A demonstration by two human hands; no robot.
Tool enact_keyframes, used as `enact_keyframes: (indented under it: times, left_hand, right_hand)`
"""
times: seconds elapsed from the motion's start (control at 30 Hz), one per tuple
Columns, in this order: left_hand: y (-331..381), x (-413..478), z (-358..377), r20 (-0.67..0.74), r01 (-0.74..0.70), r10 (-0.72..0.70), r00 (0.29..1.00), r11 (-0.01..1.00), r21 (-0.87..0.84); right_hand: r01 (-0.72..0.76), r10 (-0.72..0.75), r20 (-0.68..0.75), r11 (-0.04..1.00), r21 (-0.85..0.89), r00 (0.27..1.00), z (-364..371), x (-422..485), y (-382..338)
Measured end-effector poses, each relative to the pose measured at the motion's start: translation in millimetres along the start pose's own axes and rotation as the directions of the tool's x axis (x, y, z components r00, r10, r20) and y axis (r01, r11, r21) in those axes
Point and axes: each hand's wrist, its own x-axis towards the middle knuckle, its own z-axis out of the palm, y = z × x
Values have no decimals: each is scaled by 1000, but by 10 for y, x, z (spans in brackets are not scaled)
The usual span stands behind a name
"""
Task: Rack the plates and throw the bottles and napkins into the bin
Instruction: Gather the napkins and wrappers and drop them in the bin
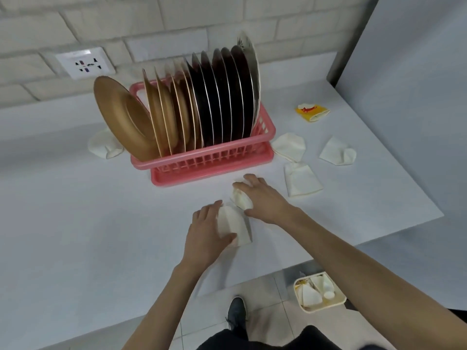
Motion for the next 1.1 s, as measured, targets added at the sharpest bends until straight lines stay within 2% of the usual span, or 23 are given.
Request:
enact_keyframes:
  times: [0.13,0.27,0.4,0.53,0.63,0.8,0.93,1.1]
  left_hand:
    - [-16,63,-72,47,-2,5,999,999,-47]
    - [24,73,-139,70,-22,29,997,995,-96]
    - [118,-6,-150,96,-44,60,994,987,-157]
    - [276,-156,-97,180,-28,75,981,968,-250]
    - [484,-311,53,241,-28,98,965,960,-280]
    - [952,-634,464,328,-62,178,928,940,-335]
    - [1261,-925,907,389,-74,219,895,932,-354]
    - [1492,-1228,1458,453,-91,248,856,936,-341]
  right_hand:
    - [2,1,-66,999,38,998,20,-25,10]
    - [-54,67,-66,982,183,996,5,-315,-19]
    - [-131,155,-56,943,307,986,-23,-759,-26]
    - [-213,252,-37,880,424,967,-6,-1290,-24]
    - [-239,328,-82,817,525,941,40,-1779,21]
    - [-287,529,-171,672,683,831,178,-2676,264]
    - [-364,675,-146,552,750,723,552,-3275,549]
    - [-447,771,-166,515,731,615,1011,-3783,881]
